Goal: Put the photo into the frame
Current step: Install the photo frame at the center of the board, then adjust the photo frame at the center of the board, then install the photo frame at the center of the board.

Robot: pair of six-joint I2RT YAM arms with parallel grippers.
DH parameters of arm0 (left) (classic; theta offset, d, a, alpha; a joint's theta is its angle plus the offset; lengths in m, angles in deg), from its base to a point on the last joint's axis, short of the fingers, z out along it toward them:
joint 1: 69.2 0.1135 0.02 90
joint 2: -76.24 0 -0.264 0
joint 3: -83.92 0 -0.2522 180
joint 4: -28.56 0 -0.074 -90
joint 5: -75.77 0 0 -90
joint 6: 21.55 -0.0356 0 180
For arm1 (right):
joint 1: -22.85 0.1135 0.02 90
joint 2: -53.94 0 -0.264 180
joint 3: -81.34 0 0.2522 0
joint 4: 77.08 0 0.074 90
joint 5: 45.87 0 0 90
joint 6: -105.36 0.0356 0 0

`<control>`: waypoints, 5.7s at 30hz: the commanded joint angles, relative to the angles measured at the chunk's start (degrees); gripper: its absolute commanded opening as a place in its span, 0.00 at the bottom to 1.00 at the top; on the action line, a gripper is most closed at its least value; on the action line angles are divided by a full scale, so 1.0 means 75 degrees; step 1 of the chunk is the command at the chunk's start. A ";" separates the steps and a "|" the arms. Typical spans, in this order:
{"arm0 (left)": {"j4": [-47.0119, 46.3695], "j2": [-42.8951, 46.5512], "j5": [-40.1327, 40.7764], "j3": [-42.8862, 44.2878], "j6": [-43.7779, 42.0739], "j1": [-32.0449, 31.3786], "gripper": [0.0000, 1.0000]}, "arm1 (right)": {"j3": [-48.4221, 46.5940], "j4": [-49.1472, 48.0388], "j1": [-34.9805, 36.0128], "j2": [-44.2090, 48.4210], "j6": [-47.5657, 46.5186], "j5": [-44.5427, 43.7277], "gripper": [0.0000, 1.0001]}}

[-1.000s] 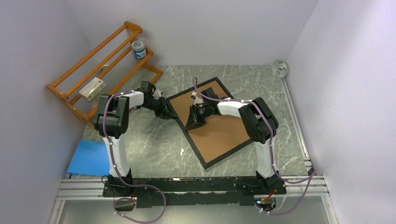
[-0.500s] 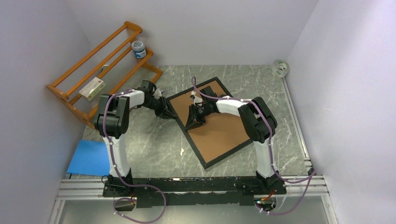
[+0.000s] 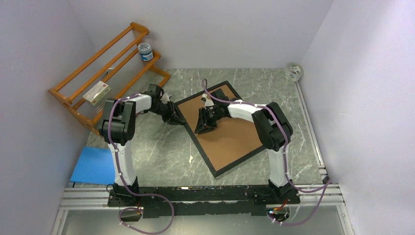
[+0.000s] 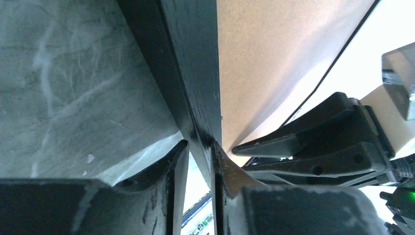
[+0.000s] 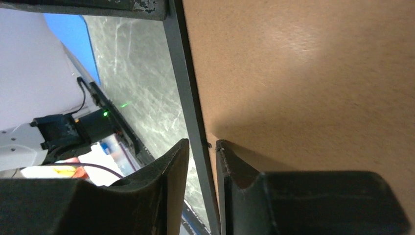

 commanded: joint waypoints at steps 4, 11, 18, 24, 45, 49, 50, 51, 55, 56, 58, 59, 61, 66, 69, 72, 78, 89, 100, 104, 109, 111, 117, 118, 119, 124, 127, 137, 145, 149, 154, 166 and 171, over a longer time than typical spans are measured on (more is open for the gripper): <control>0.0080 -0.0242 0.0857 -0.0206 -0.0371 0.0016 0.39 | 0.0536 0.0279 -0.0295 0.0802 -0.0547 -0.3595 0.34; -0.0354 -0.0116 0.0277 -0.0253 -0.0175 0.0016 0.57 | 0.0346 0.0607 -0.1148 0.2102 -0.0363 -0.4866 0.55; -0.0596 0.0048 0.0088 -0.0417 0.0002 0.0013 0.62 | 0.0612 0.1080 -0.2354 0.2701 -0.0491 -0.6552 0.86; -0.1076 0.0288 -0.0181 -0.0845 0.0336 -0.0013 0.64 | 0.1014 0.1162 -0.3439 0.2720 -0.0336 -0.6405 0.90; -0.0736 -0.1169 -0.1130 0.1736 0.0262 -0.0195 0.61 | 0.3278 0.0118 -0.4134 0.3481 0.0112 -0.2695 0.89; -0.0650 -0.1435 -0.0848 0.2084 0.0314 -0.0192 0.62 | 0.3814 -0.0105 -0.3998 0.4080 0.0662 -0.2280 0.86; -0.0708 -0.1453 -0.0810 0.2080 0.0362 -0.0185 0.62 | 0.3907 -0.0148 -0.3944 0.4222 0.0719 -0.2268 0.85; -0.0761 -0.1461 -0.0721 0.2060 0.0413 -0.0184 0.62 | 0.3944 -0.0094 -0.3902 0.4351 0.0792 -0.2456 0.84; -0.0635 -0.1227 0.0025 0.1821 0.0344 -0.0150 0.66 | 0.3812 0.0448 -0.3863 0.4986 0.1001 -0.4461 0.85; -0.0531 -0.1126 0.0287 0.1734 0.0253 -0.0124 0.69 | 0.3718 0.0562 -0.3853 0.5145 0.1045 -0.4933 0.86; -0.0373 -0.0861 0.0757 0.1534 0.0049 -0.0086 0.76 | 0.3484 0.0730 -0.3801 0.5408 0.1039 -0.5609 0.86; -0.0287 -0.0720 0.0951 0.1424 -0.0080 -0.0090 0.79 | 0.3362 0.0771 -0.3738 0.5474 0.1001 -0.5765 0.85; -0.0266 -0.0378 0.1137 0.1180 -0.0292 -0.0089 0.81 | 0.3191 0.0693 -0.3595 0.5469 0.0895 -0.5641 0.83; -0.0585 0.0192 0.0747 0.0366 -0.0354 -0.0090 0.76 | 0.3160 -0.0665 -0.2720 0.4926 0.1072 -0.3715 0.66; -0.0848 0.0338 0.0372 -0.0173 -0.0246 -0.0089 0.64 | 0.2920 -0.1638 -0.1833 0.4291 0.1543 -0.2917 0.56; -0.1095 0.0333 -0.0224 -0.0508 -0.0163 -0.0090 0.50 | 0.2376 -0.2698 -0.1044 0.3369 0.2038 -0.1907 0.47; -0.1541 0.0437 -0.1186 -0.1000 -0.0080 -0.0141 0.44 | 0.0179 -0.1912 0.0244 0.1107 0.1505 0.0227 0.38; -0.0048 0.0190 0.0017 -0.0720 -0.0649 -0.0310 0.35 | -0.0557 -0.0033 0.0904 -0.0014 0.0196 0.1411 0.11; 0.0295 0.0100 0.0423 -0.0656 -0.0681 -0.0313 0.31 | -0.0367 0.0991 0.0950 -0.0321 -0.0304 0.0882 0.20; 0.0273 0.0074 0.0388 -0.0654 -0.0676 -0.0313 0.31 | -0.0357 0.1185 0.0958 -0.0433 -0.0328 0.0515 0.21; 0.0273 0.0094 0.0433 -0.0695 -0.0656 -0.0313 0.31 | -0.0284 0.1505 0.0961 -0.0502 -0.0653 0.0435 0.24; 0.0289 0.0094 0.0456 -0.0696 -0.0662 -0.0313 0.31 | -0.0224 0.1730 0.0956 -0.0525 -0.0815 0.0320 0.25; 0.0316 0.0039 0.0484 -0.0664 -0.0656 -0.0313 0.31 | -0.0033 0.1786 0.0959 -0.0585 -0.0874 0.0250 0.26; 0.0319 0.0044 0.0489 -0.0662 -0.0670 -0.0313 0.31 | -0.0027 0.1817 0.0940 -0.0611 -0.0870 0.0179 0.26; 0.0328 0.0039 0.0499 -0.0659 -0.0668 -0.0313 0.30 | -0.0027 0.1855 0.0936 -0.0624 -0.0898 0.0119 0.26; 0.0389 0.0004 0.0529 -0.0630 -0.0695 -0.0313 0.30 | -0.0016 0.2124 0.0954 -0.0699 -0.1164 -0.0025 0.27; 0.0402 -0.0020 0.0518 -0.0606 -0.0685 -0.0313 0.30 | 0.0032 0.2336 0.0952 -0.0761 -0.1343 -0.0210 0.27; 0.0448 -0.0044 0.0558 -0.0569 -0.0691 -0.0313 0.28 | 0.0100 0.2228 0.0937 -0.0839 -0.1152 -0.1374 0.27; 0.0562 -0.0042 0.0673 -0.0512 -0.0740 -0.0313 0.28 | 0.0427 0.2110 0.0917 -0.1061 -0.1081 -0.2573 0.31; 0.0572 -0.0055 0.0703 -0.0496 -0.0715 -0.0313 0.28 | 0.0566 0.2174 0.0892 -0.1023 -0.1070 -0.3043 0.34; 0.0598 -0.0067 0.0782 -0.0495 -0.0703 -0.0313 0.28 | 0.0716 0.2172 0.0865 -0.0875 -0.1078 -0.3382 0.37; 0.0602 -0.0029 0.0750 -0.0402 -0.0725 -0.0313 0.30 | 0.0666 0.2016 0.0832 0.0306 -0.0765 -0.4016 0.39; 0.0444 0.0117 0.0559 -0.0383 -0.0697 -0.0313 0.39 | 0.0854 0.1264 0.0364 0.1853 -0.0387 -0.4078 0.39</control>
